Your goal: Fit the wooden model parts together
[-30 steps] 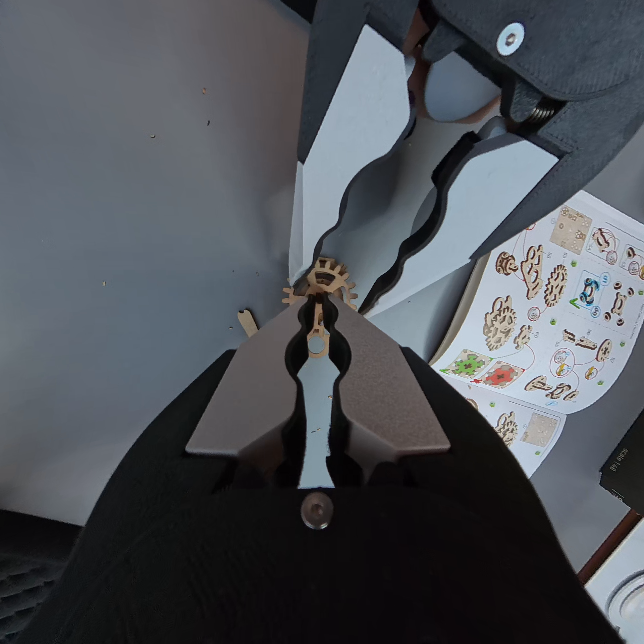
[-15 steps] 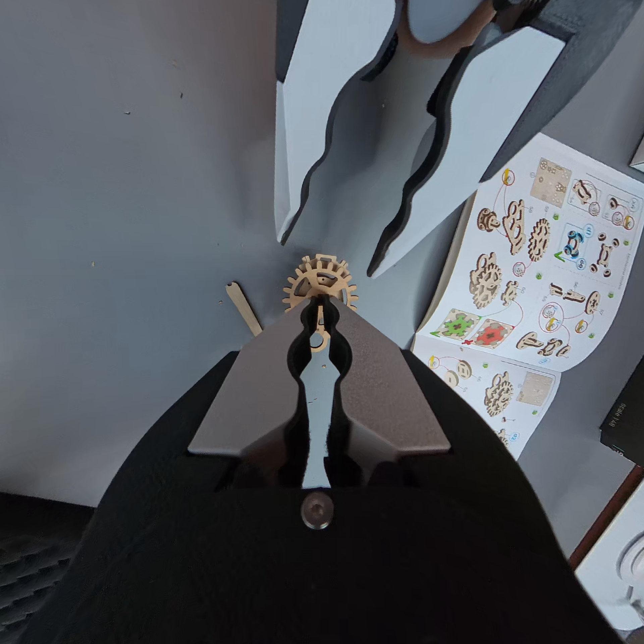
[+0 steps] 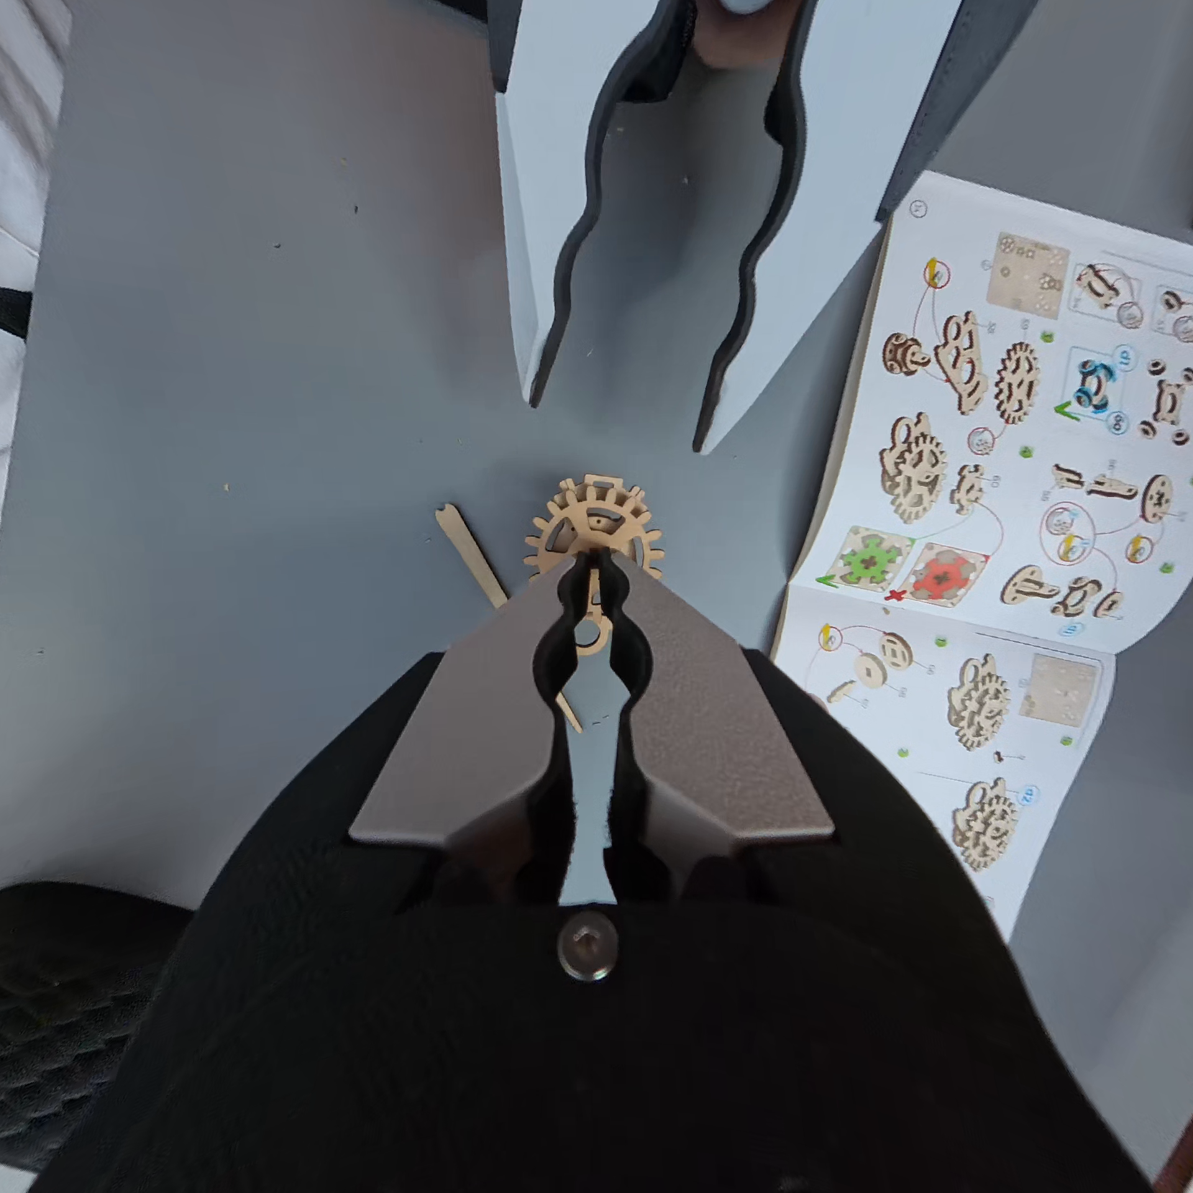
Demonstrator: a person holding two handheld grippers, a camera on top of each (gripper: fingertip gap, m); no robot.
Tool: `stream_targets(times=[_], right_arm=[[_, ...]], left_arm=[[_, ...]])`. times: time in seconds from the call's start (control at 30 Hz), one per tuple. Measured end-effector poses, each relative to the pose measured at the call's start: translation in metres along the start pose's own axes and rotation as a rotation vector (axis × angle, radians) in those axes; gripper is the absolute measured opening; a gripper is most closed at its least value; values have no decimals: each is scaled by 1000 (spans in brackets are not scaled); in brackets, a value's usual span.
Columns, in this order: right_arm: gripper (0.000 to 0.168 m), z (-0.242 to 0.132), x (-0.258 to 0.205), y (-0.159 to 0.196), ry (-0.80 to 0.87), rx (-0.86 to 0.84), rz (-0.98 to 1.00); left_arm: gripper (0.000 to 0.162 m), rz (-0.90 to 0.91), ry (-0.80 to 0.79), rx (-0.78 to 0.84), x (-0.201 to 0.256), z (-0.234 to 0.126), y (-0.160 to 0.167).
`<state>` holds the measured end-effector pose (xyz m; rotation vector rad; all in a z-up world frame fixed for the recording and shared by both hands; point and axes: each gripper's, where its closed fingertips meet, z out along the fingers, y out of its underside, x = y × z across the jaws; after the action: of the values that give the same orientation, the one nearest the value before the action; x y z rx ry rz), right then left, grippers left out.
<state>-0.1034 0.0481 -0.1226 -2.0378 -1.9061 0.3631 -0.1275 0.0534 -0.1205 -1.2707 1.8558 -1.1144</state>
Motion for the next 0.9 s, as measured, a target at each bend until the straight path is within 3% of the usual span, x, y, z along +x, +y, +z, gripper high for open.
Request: stream_targets(times=[0.03, 0.37, 0.4, 0.43, 0.9], right_arm=[[1, 9, 0, 13, -14, -55, 23], [1, 2, -1, 9, 45, -34, -8], [10, 10, -1, 22, 31, -104, 7], [0, 9, -2, 13, 17, -43, 21], [1, -2, 1, 16, 79, -85, 19]], left_arm=[[46, 0, 1, 1, 0, 0, 0], [46, -10, -5, 2, -2, -1, 0], [46, -11, -5, 3, -2, -1, 0], [46, -13, -5, 3, -2, -1, 0], [47, -11, -11, 1, -3, -1, 0]])
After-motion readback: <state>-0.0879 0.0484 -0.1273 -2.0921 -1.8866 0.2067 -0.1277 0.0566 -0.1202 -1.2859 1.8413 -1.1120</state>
